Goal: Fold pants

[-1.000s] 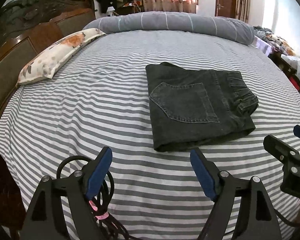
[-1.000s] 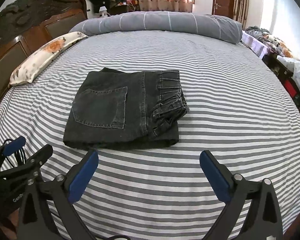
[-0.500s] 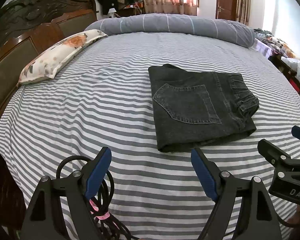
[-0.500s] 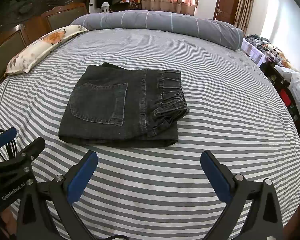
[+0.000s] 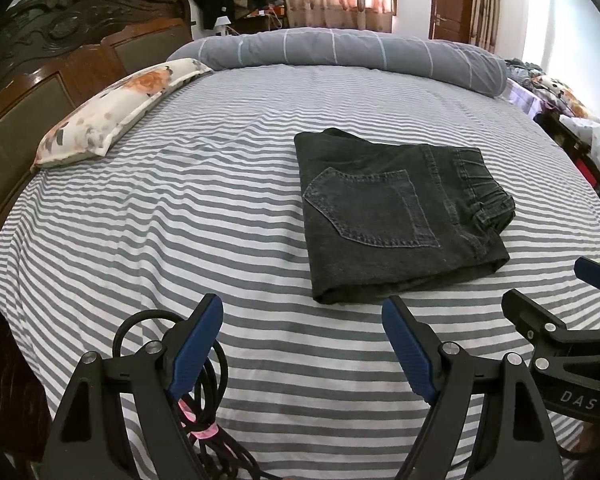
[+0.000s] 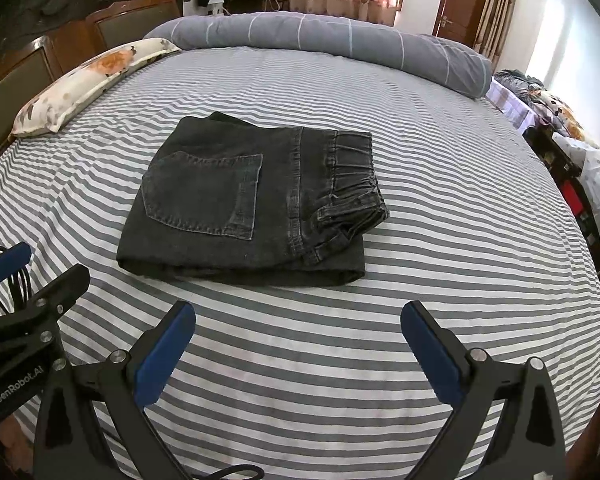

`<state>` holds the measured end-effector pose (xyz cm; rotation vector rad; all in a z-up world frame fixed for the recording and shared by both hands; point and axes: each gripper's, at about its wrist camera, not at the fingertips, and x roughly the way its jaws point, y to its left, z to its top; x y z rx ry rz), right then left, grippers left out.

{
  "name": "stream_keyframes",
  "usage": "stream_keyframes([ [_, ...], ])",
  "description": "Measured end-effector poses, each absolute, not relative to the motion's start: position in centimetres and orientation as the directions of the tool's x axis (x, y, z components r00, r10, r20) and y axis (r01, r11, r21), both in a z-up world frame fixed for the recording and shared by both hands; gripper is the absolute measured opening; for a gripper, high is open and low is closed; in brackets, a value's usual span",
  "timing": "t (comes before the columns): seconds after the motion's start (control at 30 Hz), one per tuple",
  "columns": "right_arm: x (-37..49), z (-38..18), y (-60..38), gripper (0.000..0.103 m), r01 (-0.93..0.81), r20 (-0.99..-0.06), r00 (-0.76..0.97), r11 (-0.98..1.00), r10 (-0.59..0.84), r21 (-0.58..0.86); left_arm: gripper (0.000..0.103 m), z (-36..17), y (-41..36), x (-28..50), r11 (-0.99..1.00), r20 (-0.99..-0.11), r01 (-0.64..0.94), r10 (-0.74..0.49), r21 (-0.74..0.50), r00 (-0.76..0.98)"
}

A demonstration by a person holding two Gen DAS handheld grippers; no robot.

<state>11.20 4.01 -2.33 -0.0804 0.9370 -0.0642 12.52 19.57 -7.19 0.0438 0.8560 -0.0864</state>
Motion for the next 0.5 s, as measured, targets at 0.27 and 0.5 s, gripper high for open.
stream_keyframes([
  [0.27, 11.12, -2.46, 3.92, 0.102, 0.025, -0.804, 0.589, 0.996, -0.086, -0.088, 0.082, -7.17, 19.54, 12.55, 0.996, -0.752, 0.087, -0.045, 0.016, 0.658],
  [0.5, 11.02, -2.55, 3.92, 0.102, 0.024, -0.806, 0.586, 0.996, -0.081, -0.083, 0.082, -7.10, 19.59, 12.57, 0.996, -0.748, 0.081, -0.028, 0.035, 0.664],
])
